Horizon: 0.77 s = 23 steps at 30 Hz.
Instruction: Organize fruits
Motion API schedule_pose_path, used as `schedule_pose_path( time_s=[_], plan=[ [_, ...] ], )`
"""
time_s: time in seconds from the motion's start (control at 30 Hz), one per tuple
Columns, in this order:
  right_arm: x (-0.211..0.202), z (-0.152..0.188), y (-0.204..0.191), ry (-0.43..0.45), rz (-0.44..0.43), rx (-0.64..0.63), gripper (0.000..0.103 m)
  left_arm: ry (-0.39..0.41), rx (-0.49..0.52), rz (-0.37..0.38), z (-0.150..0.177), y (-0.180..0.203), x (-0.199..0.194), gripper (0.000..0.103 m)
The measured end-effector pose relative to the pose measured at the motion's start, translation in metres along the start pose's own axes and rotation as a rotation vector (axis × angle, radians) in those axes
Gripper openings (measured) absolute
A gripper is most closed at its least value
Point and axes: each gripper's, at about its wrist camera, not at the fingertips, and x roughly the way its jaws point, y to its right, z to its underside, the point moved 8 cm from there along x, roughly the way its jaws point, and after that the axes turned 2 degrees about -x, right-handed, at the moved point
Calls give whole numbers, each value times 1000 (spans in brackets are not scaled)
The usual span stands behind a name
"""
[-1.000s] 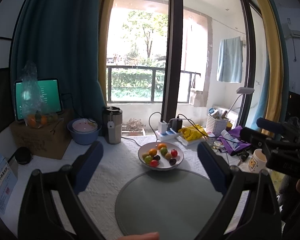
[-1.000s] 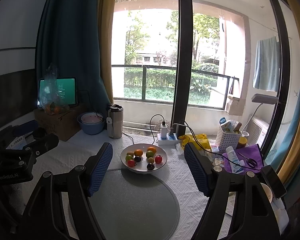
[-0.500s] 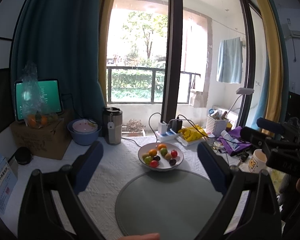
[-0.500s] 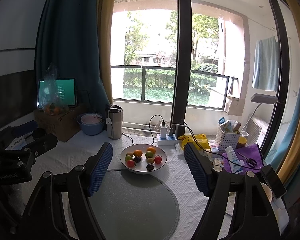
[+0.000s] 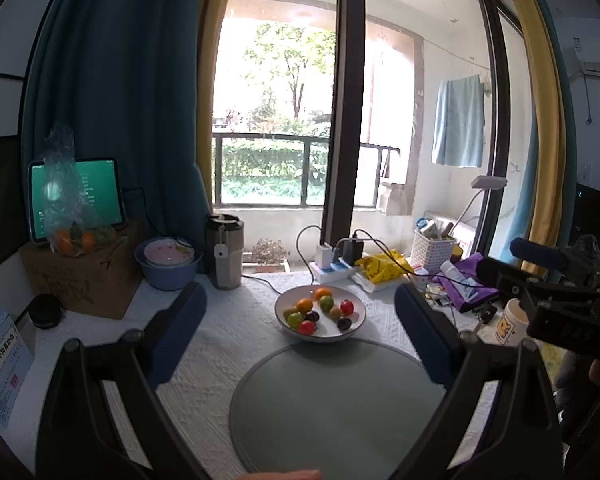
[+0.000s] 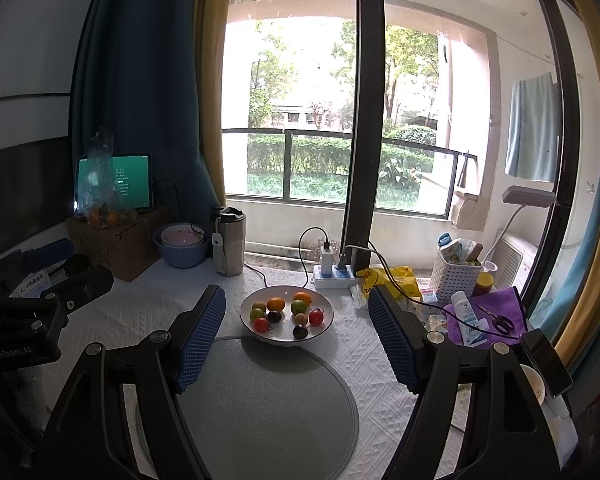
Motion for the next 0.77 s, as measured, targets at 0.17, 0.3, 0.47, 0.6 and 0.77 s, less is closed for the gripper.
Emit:
schedule_pose_path(
  time_s=[0.17,0.3,0.47,0.6,0.77],
  plan=[
    [-1,-1,0,3,0,-2,77,4,1,2,-1,1,-2,96],
    [-1,-1,0,1,-1,-1,77,5,2,1,-1,2,-2,96],
    [-1,-1,1,0,-1,1,77,4,0,2,-1,1,-2,96],
    [0,0,1,-8,1,-1,77,4,4,3,-2,2,-3,96],
    [3,-1,0,-9,-1,-4,77,17,2,4,-5,0,-5,96]
  ],
)
